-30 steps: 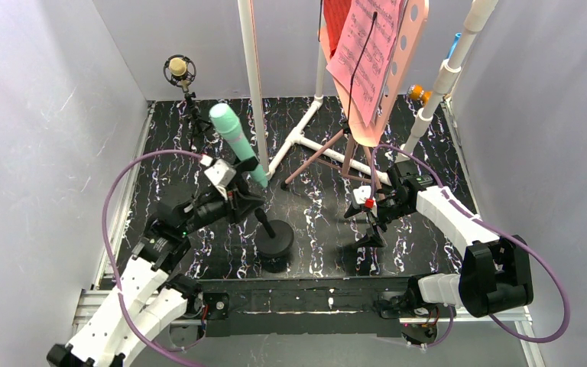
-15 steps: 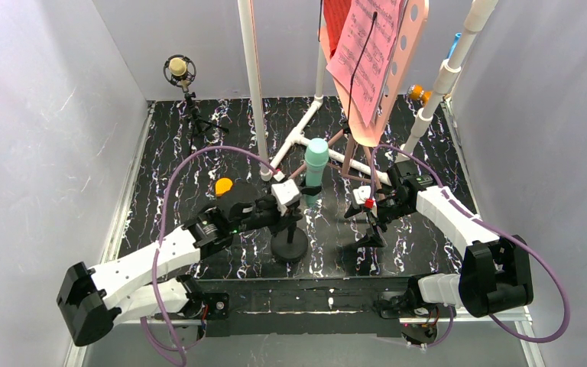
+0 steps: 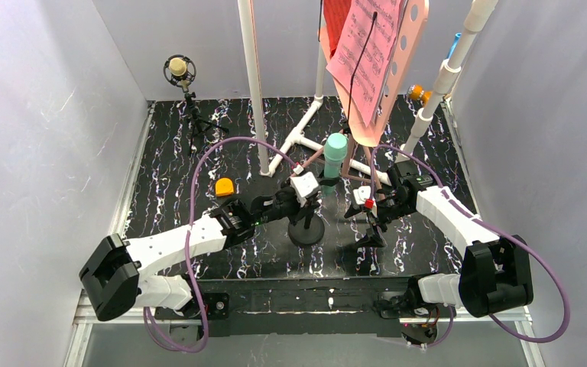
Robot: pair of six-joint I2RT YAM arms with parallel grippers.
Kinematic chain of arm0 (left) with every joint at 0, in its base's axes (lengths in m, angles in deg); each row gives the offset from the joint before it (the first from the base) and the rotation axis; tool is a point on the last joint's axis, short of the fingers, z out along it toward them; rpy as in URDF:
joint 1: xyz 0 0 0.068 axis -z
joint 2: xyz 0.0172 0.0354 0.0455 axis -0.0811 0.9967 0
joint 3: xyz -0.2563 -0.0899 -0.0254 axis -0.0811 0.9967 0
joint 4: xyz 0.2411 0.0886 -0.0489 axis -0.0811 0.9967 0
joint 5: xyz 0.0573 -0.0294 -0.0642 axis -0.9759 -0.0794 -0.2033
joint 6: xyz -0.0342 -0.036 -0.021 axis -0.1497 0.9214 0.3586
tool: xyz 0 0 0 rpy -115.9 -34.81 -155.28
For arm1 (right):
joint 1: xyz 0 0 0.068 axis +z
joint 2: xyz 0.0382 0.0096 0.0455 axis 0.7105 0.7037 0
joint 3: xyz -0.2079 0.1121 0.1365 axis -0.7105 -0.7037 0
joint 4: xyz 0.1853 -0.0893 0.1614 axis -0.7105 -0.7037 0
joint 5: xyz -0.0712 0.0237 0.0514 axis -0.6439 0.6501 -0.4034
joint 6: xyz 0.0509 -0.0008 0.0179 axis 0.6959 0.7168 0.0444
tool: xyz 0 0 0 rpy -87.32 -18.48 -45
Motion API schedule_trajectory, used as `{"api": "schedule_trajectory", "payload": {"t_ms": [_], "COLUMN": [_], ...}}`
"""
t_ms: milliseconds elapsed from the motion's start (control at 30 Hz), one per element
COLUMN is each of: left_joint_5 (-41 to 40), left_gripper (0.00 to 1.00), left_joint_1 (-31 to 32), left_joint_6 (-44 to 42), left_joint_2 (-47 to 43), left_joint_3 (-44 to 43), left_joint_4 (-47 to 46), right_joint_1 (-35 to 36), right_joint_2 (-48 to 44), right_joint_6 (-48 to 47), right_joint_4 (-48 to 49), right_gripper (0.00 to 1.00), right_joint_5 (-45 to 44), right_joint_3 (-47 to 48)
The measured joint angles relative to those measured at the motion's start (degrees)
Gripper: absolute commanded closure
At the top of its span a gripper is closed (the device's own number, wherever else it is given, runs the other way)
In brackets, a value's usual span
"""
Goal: Pack up the instrument practice props
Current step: Place the microphone stand with the microphone at the center of the board.
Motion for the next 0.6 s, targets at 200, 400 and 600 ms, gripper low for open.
{"api": "schedule_trajectory", "payload": {"t_ms": [200,400,600], "left_joint_5": [-1.1,-3.6,-5.7], "left_gripper": [0.62,0.38,0.18], "left_joint_1": [0.0,0.0,0.0], "left_joint_6": [0.9,3.5,5.9], "left_joint_2": [1.2,-0.2,-5.4], "left_joint_3": [0.1,1.7,5.7], "left_joint_4": [-3.1,-6.5,-7.3], "right_joint_1": [0.0,0.0,-0.1], "right_joint_2": [0.0,0.0,0.0], "right_joint_6": [0.0,-0.1,-0.1], "right_joint_4": [0.0,0.0,-0.2], "right_gripper": [0.00,0.00,0.00], "right_joint_5": [0.0,-0.2,-0.1], "right_joint_3": [0.0,0.0,0.0]}}
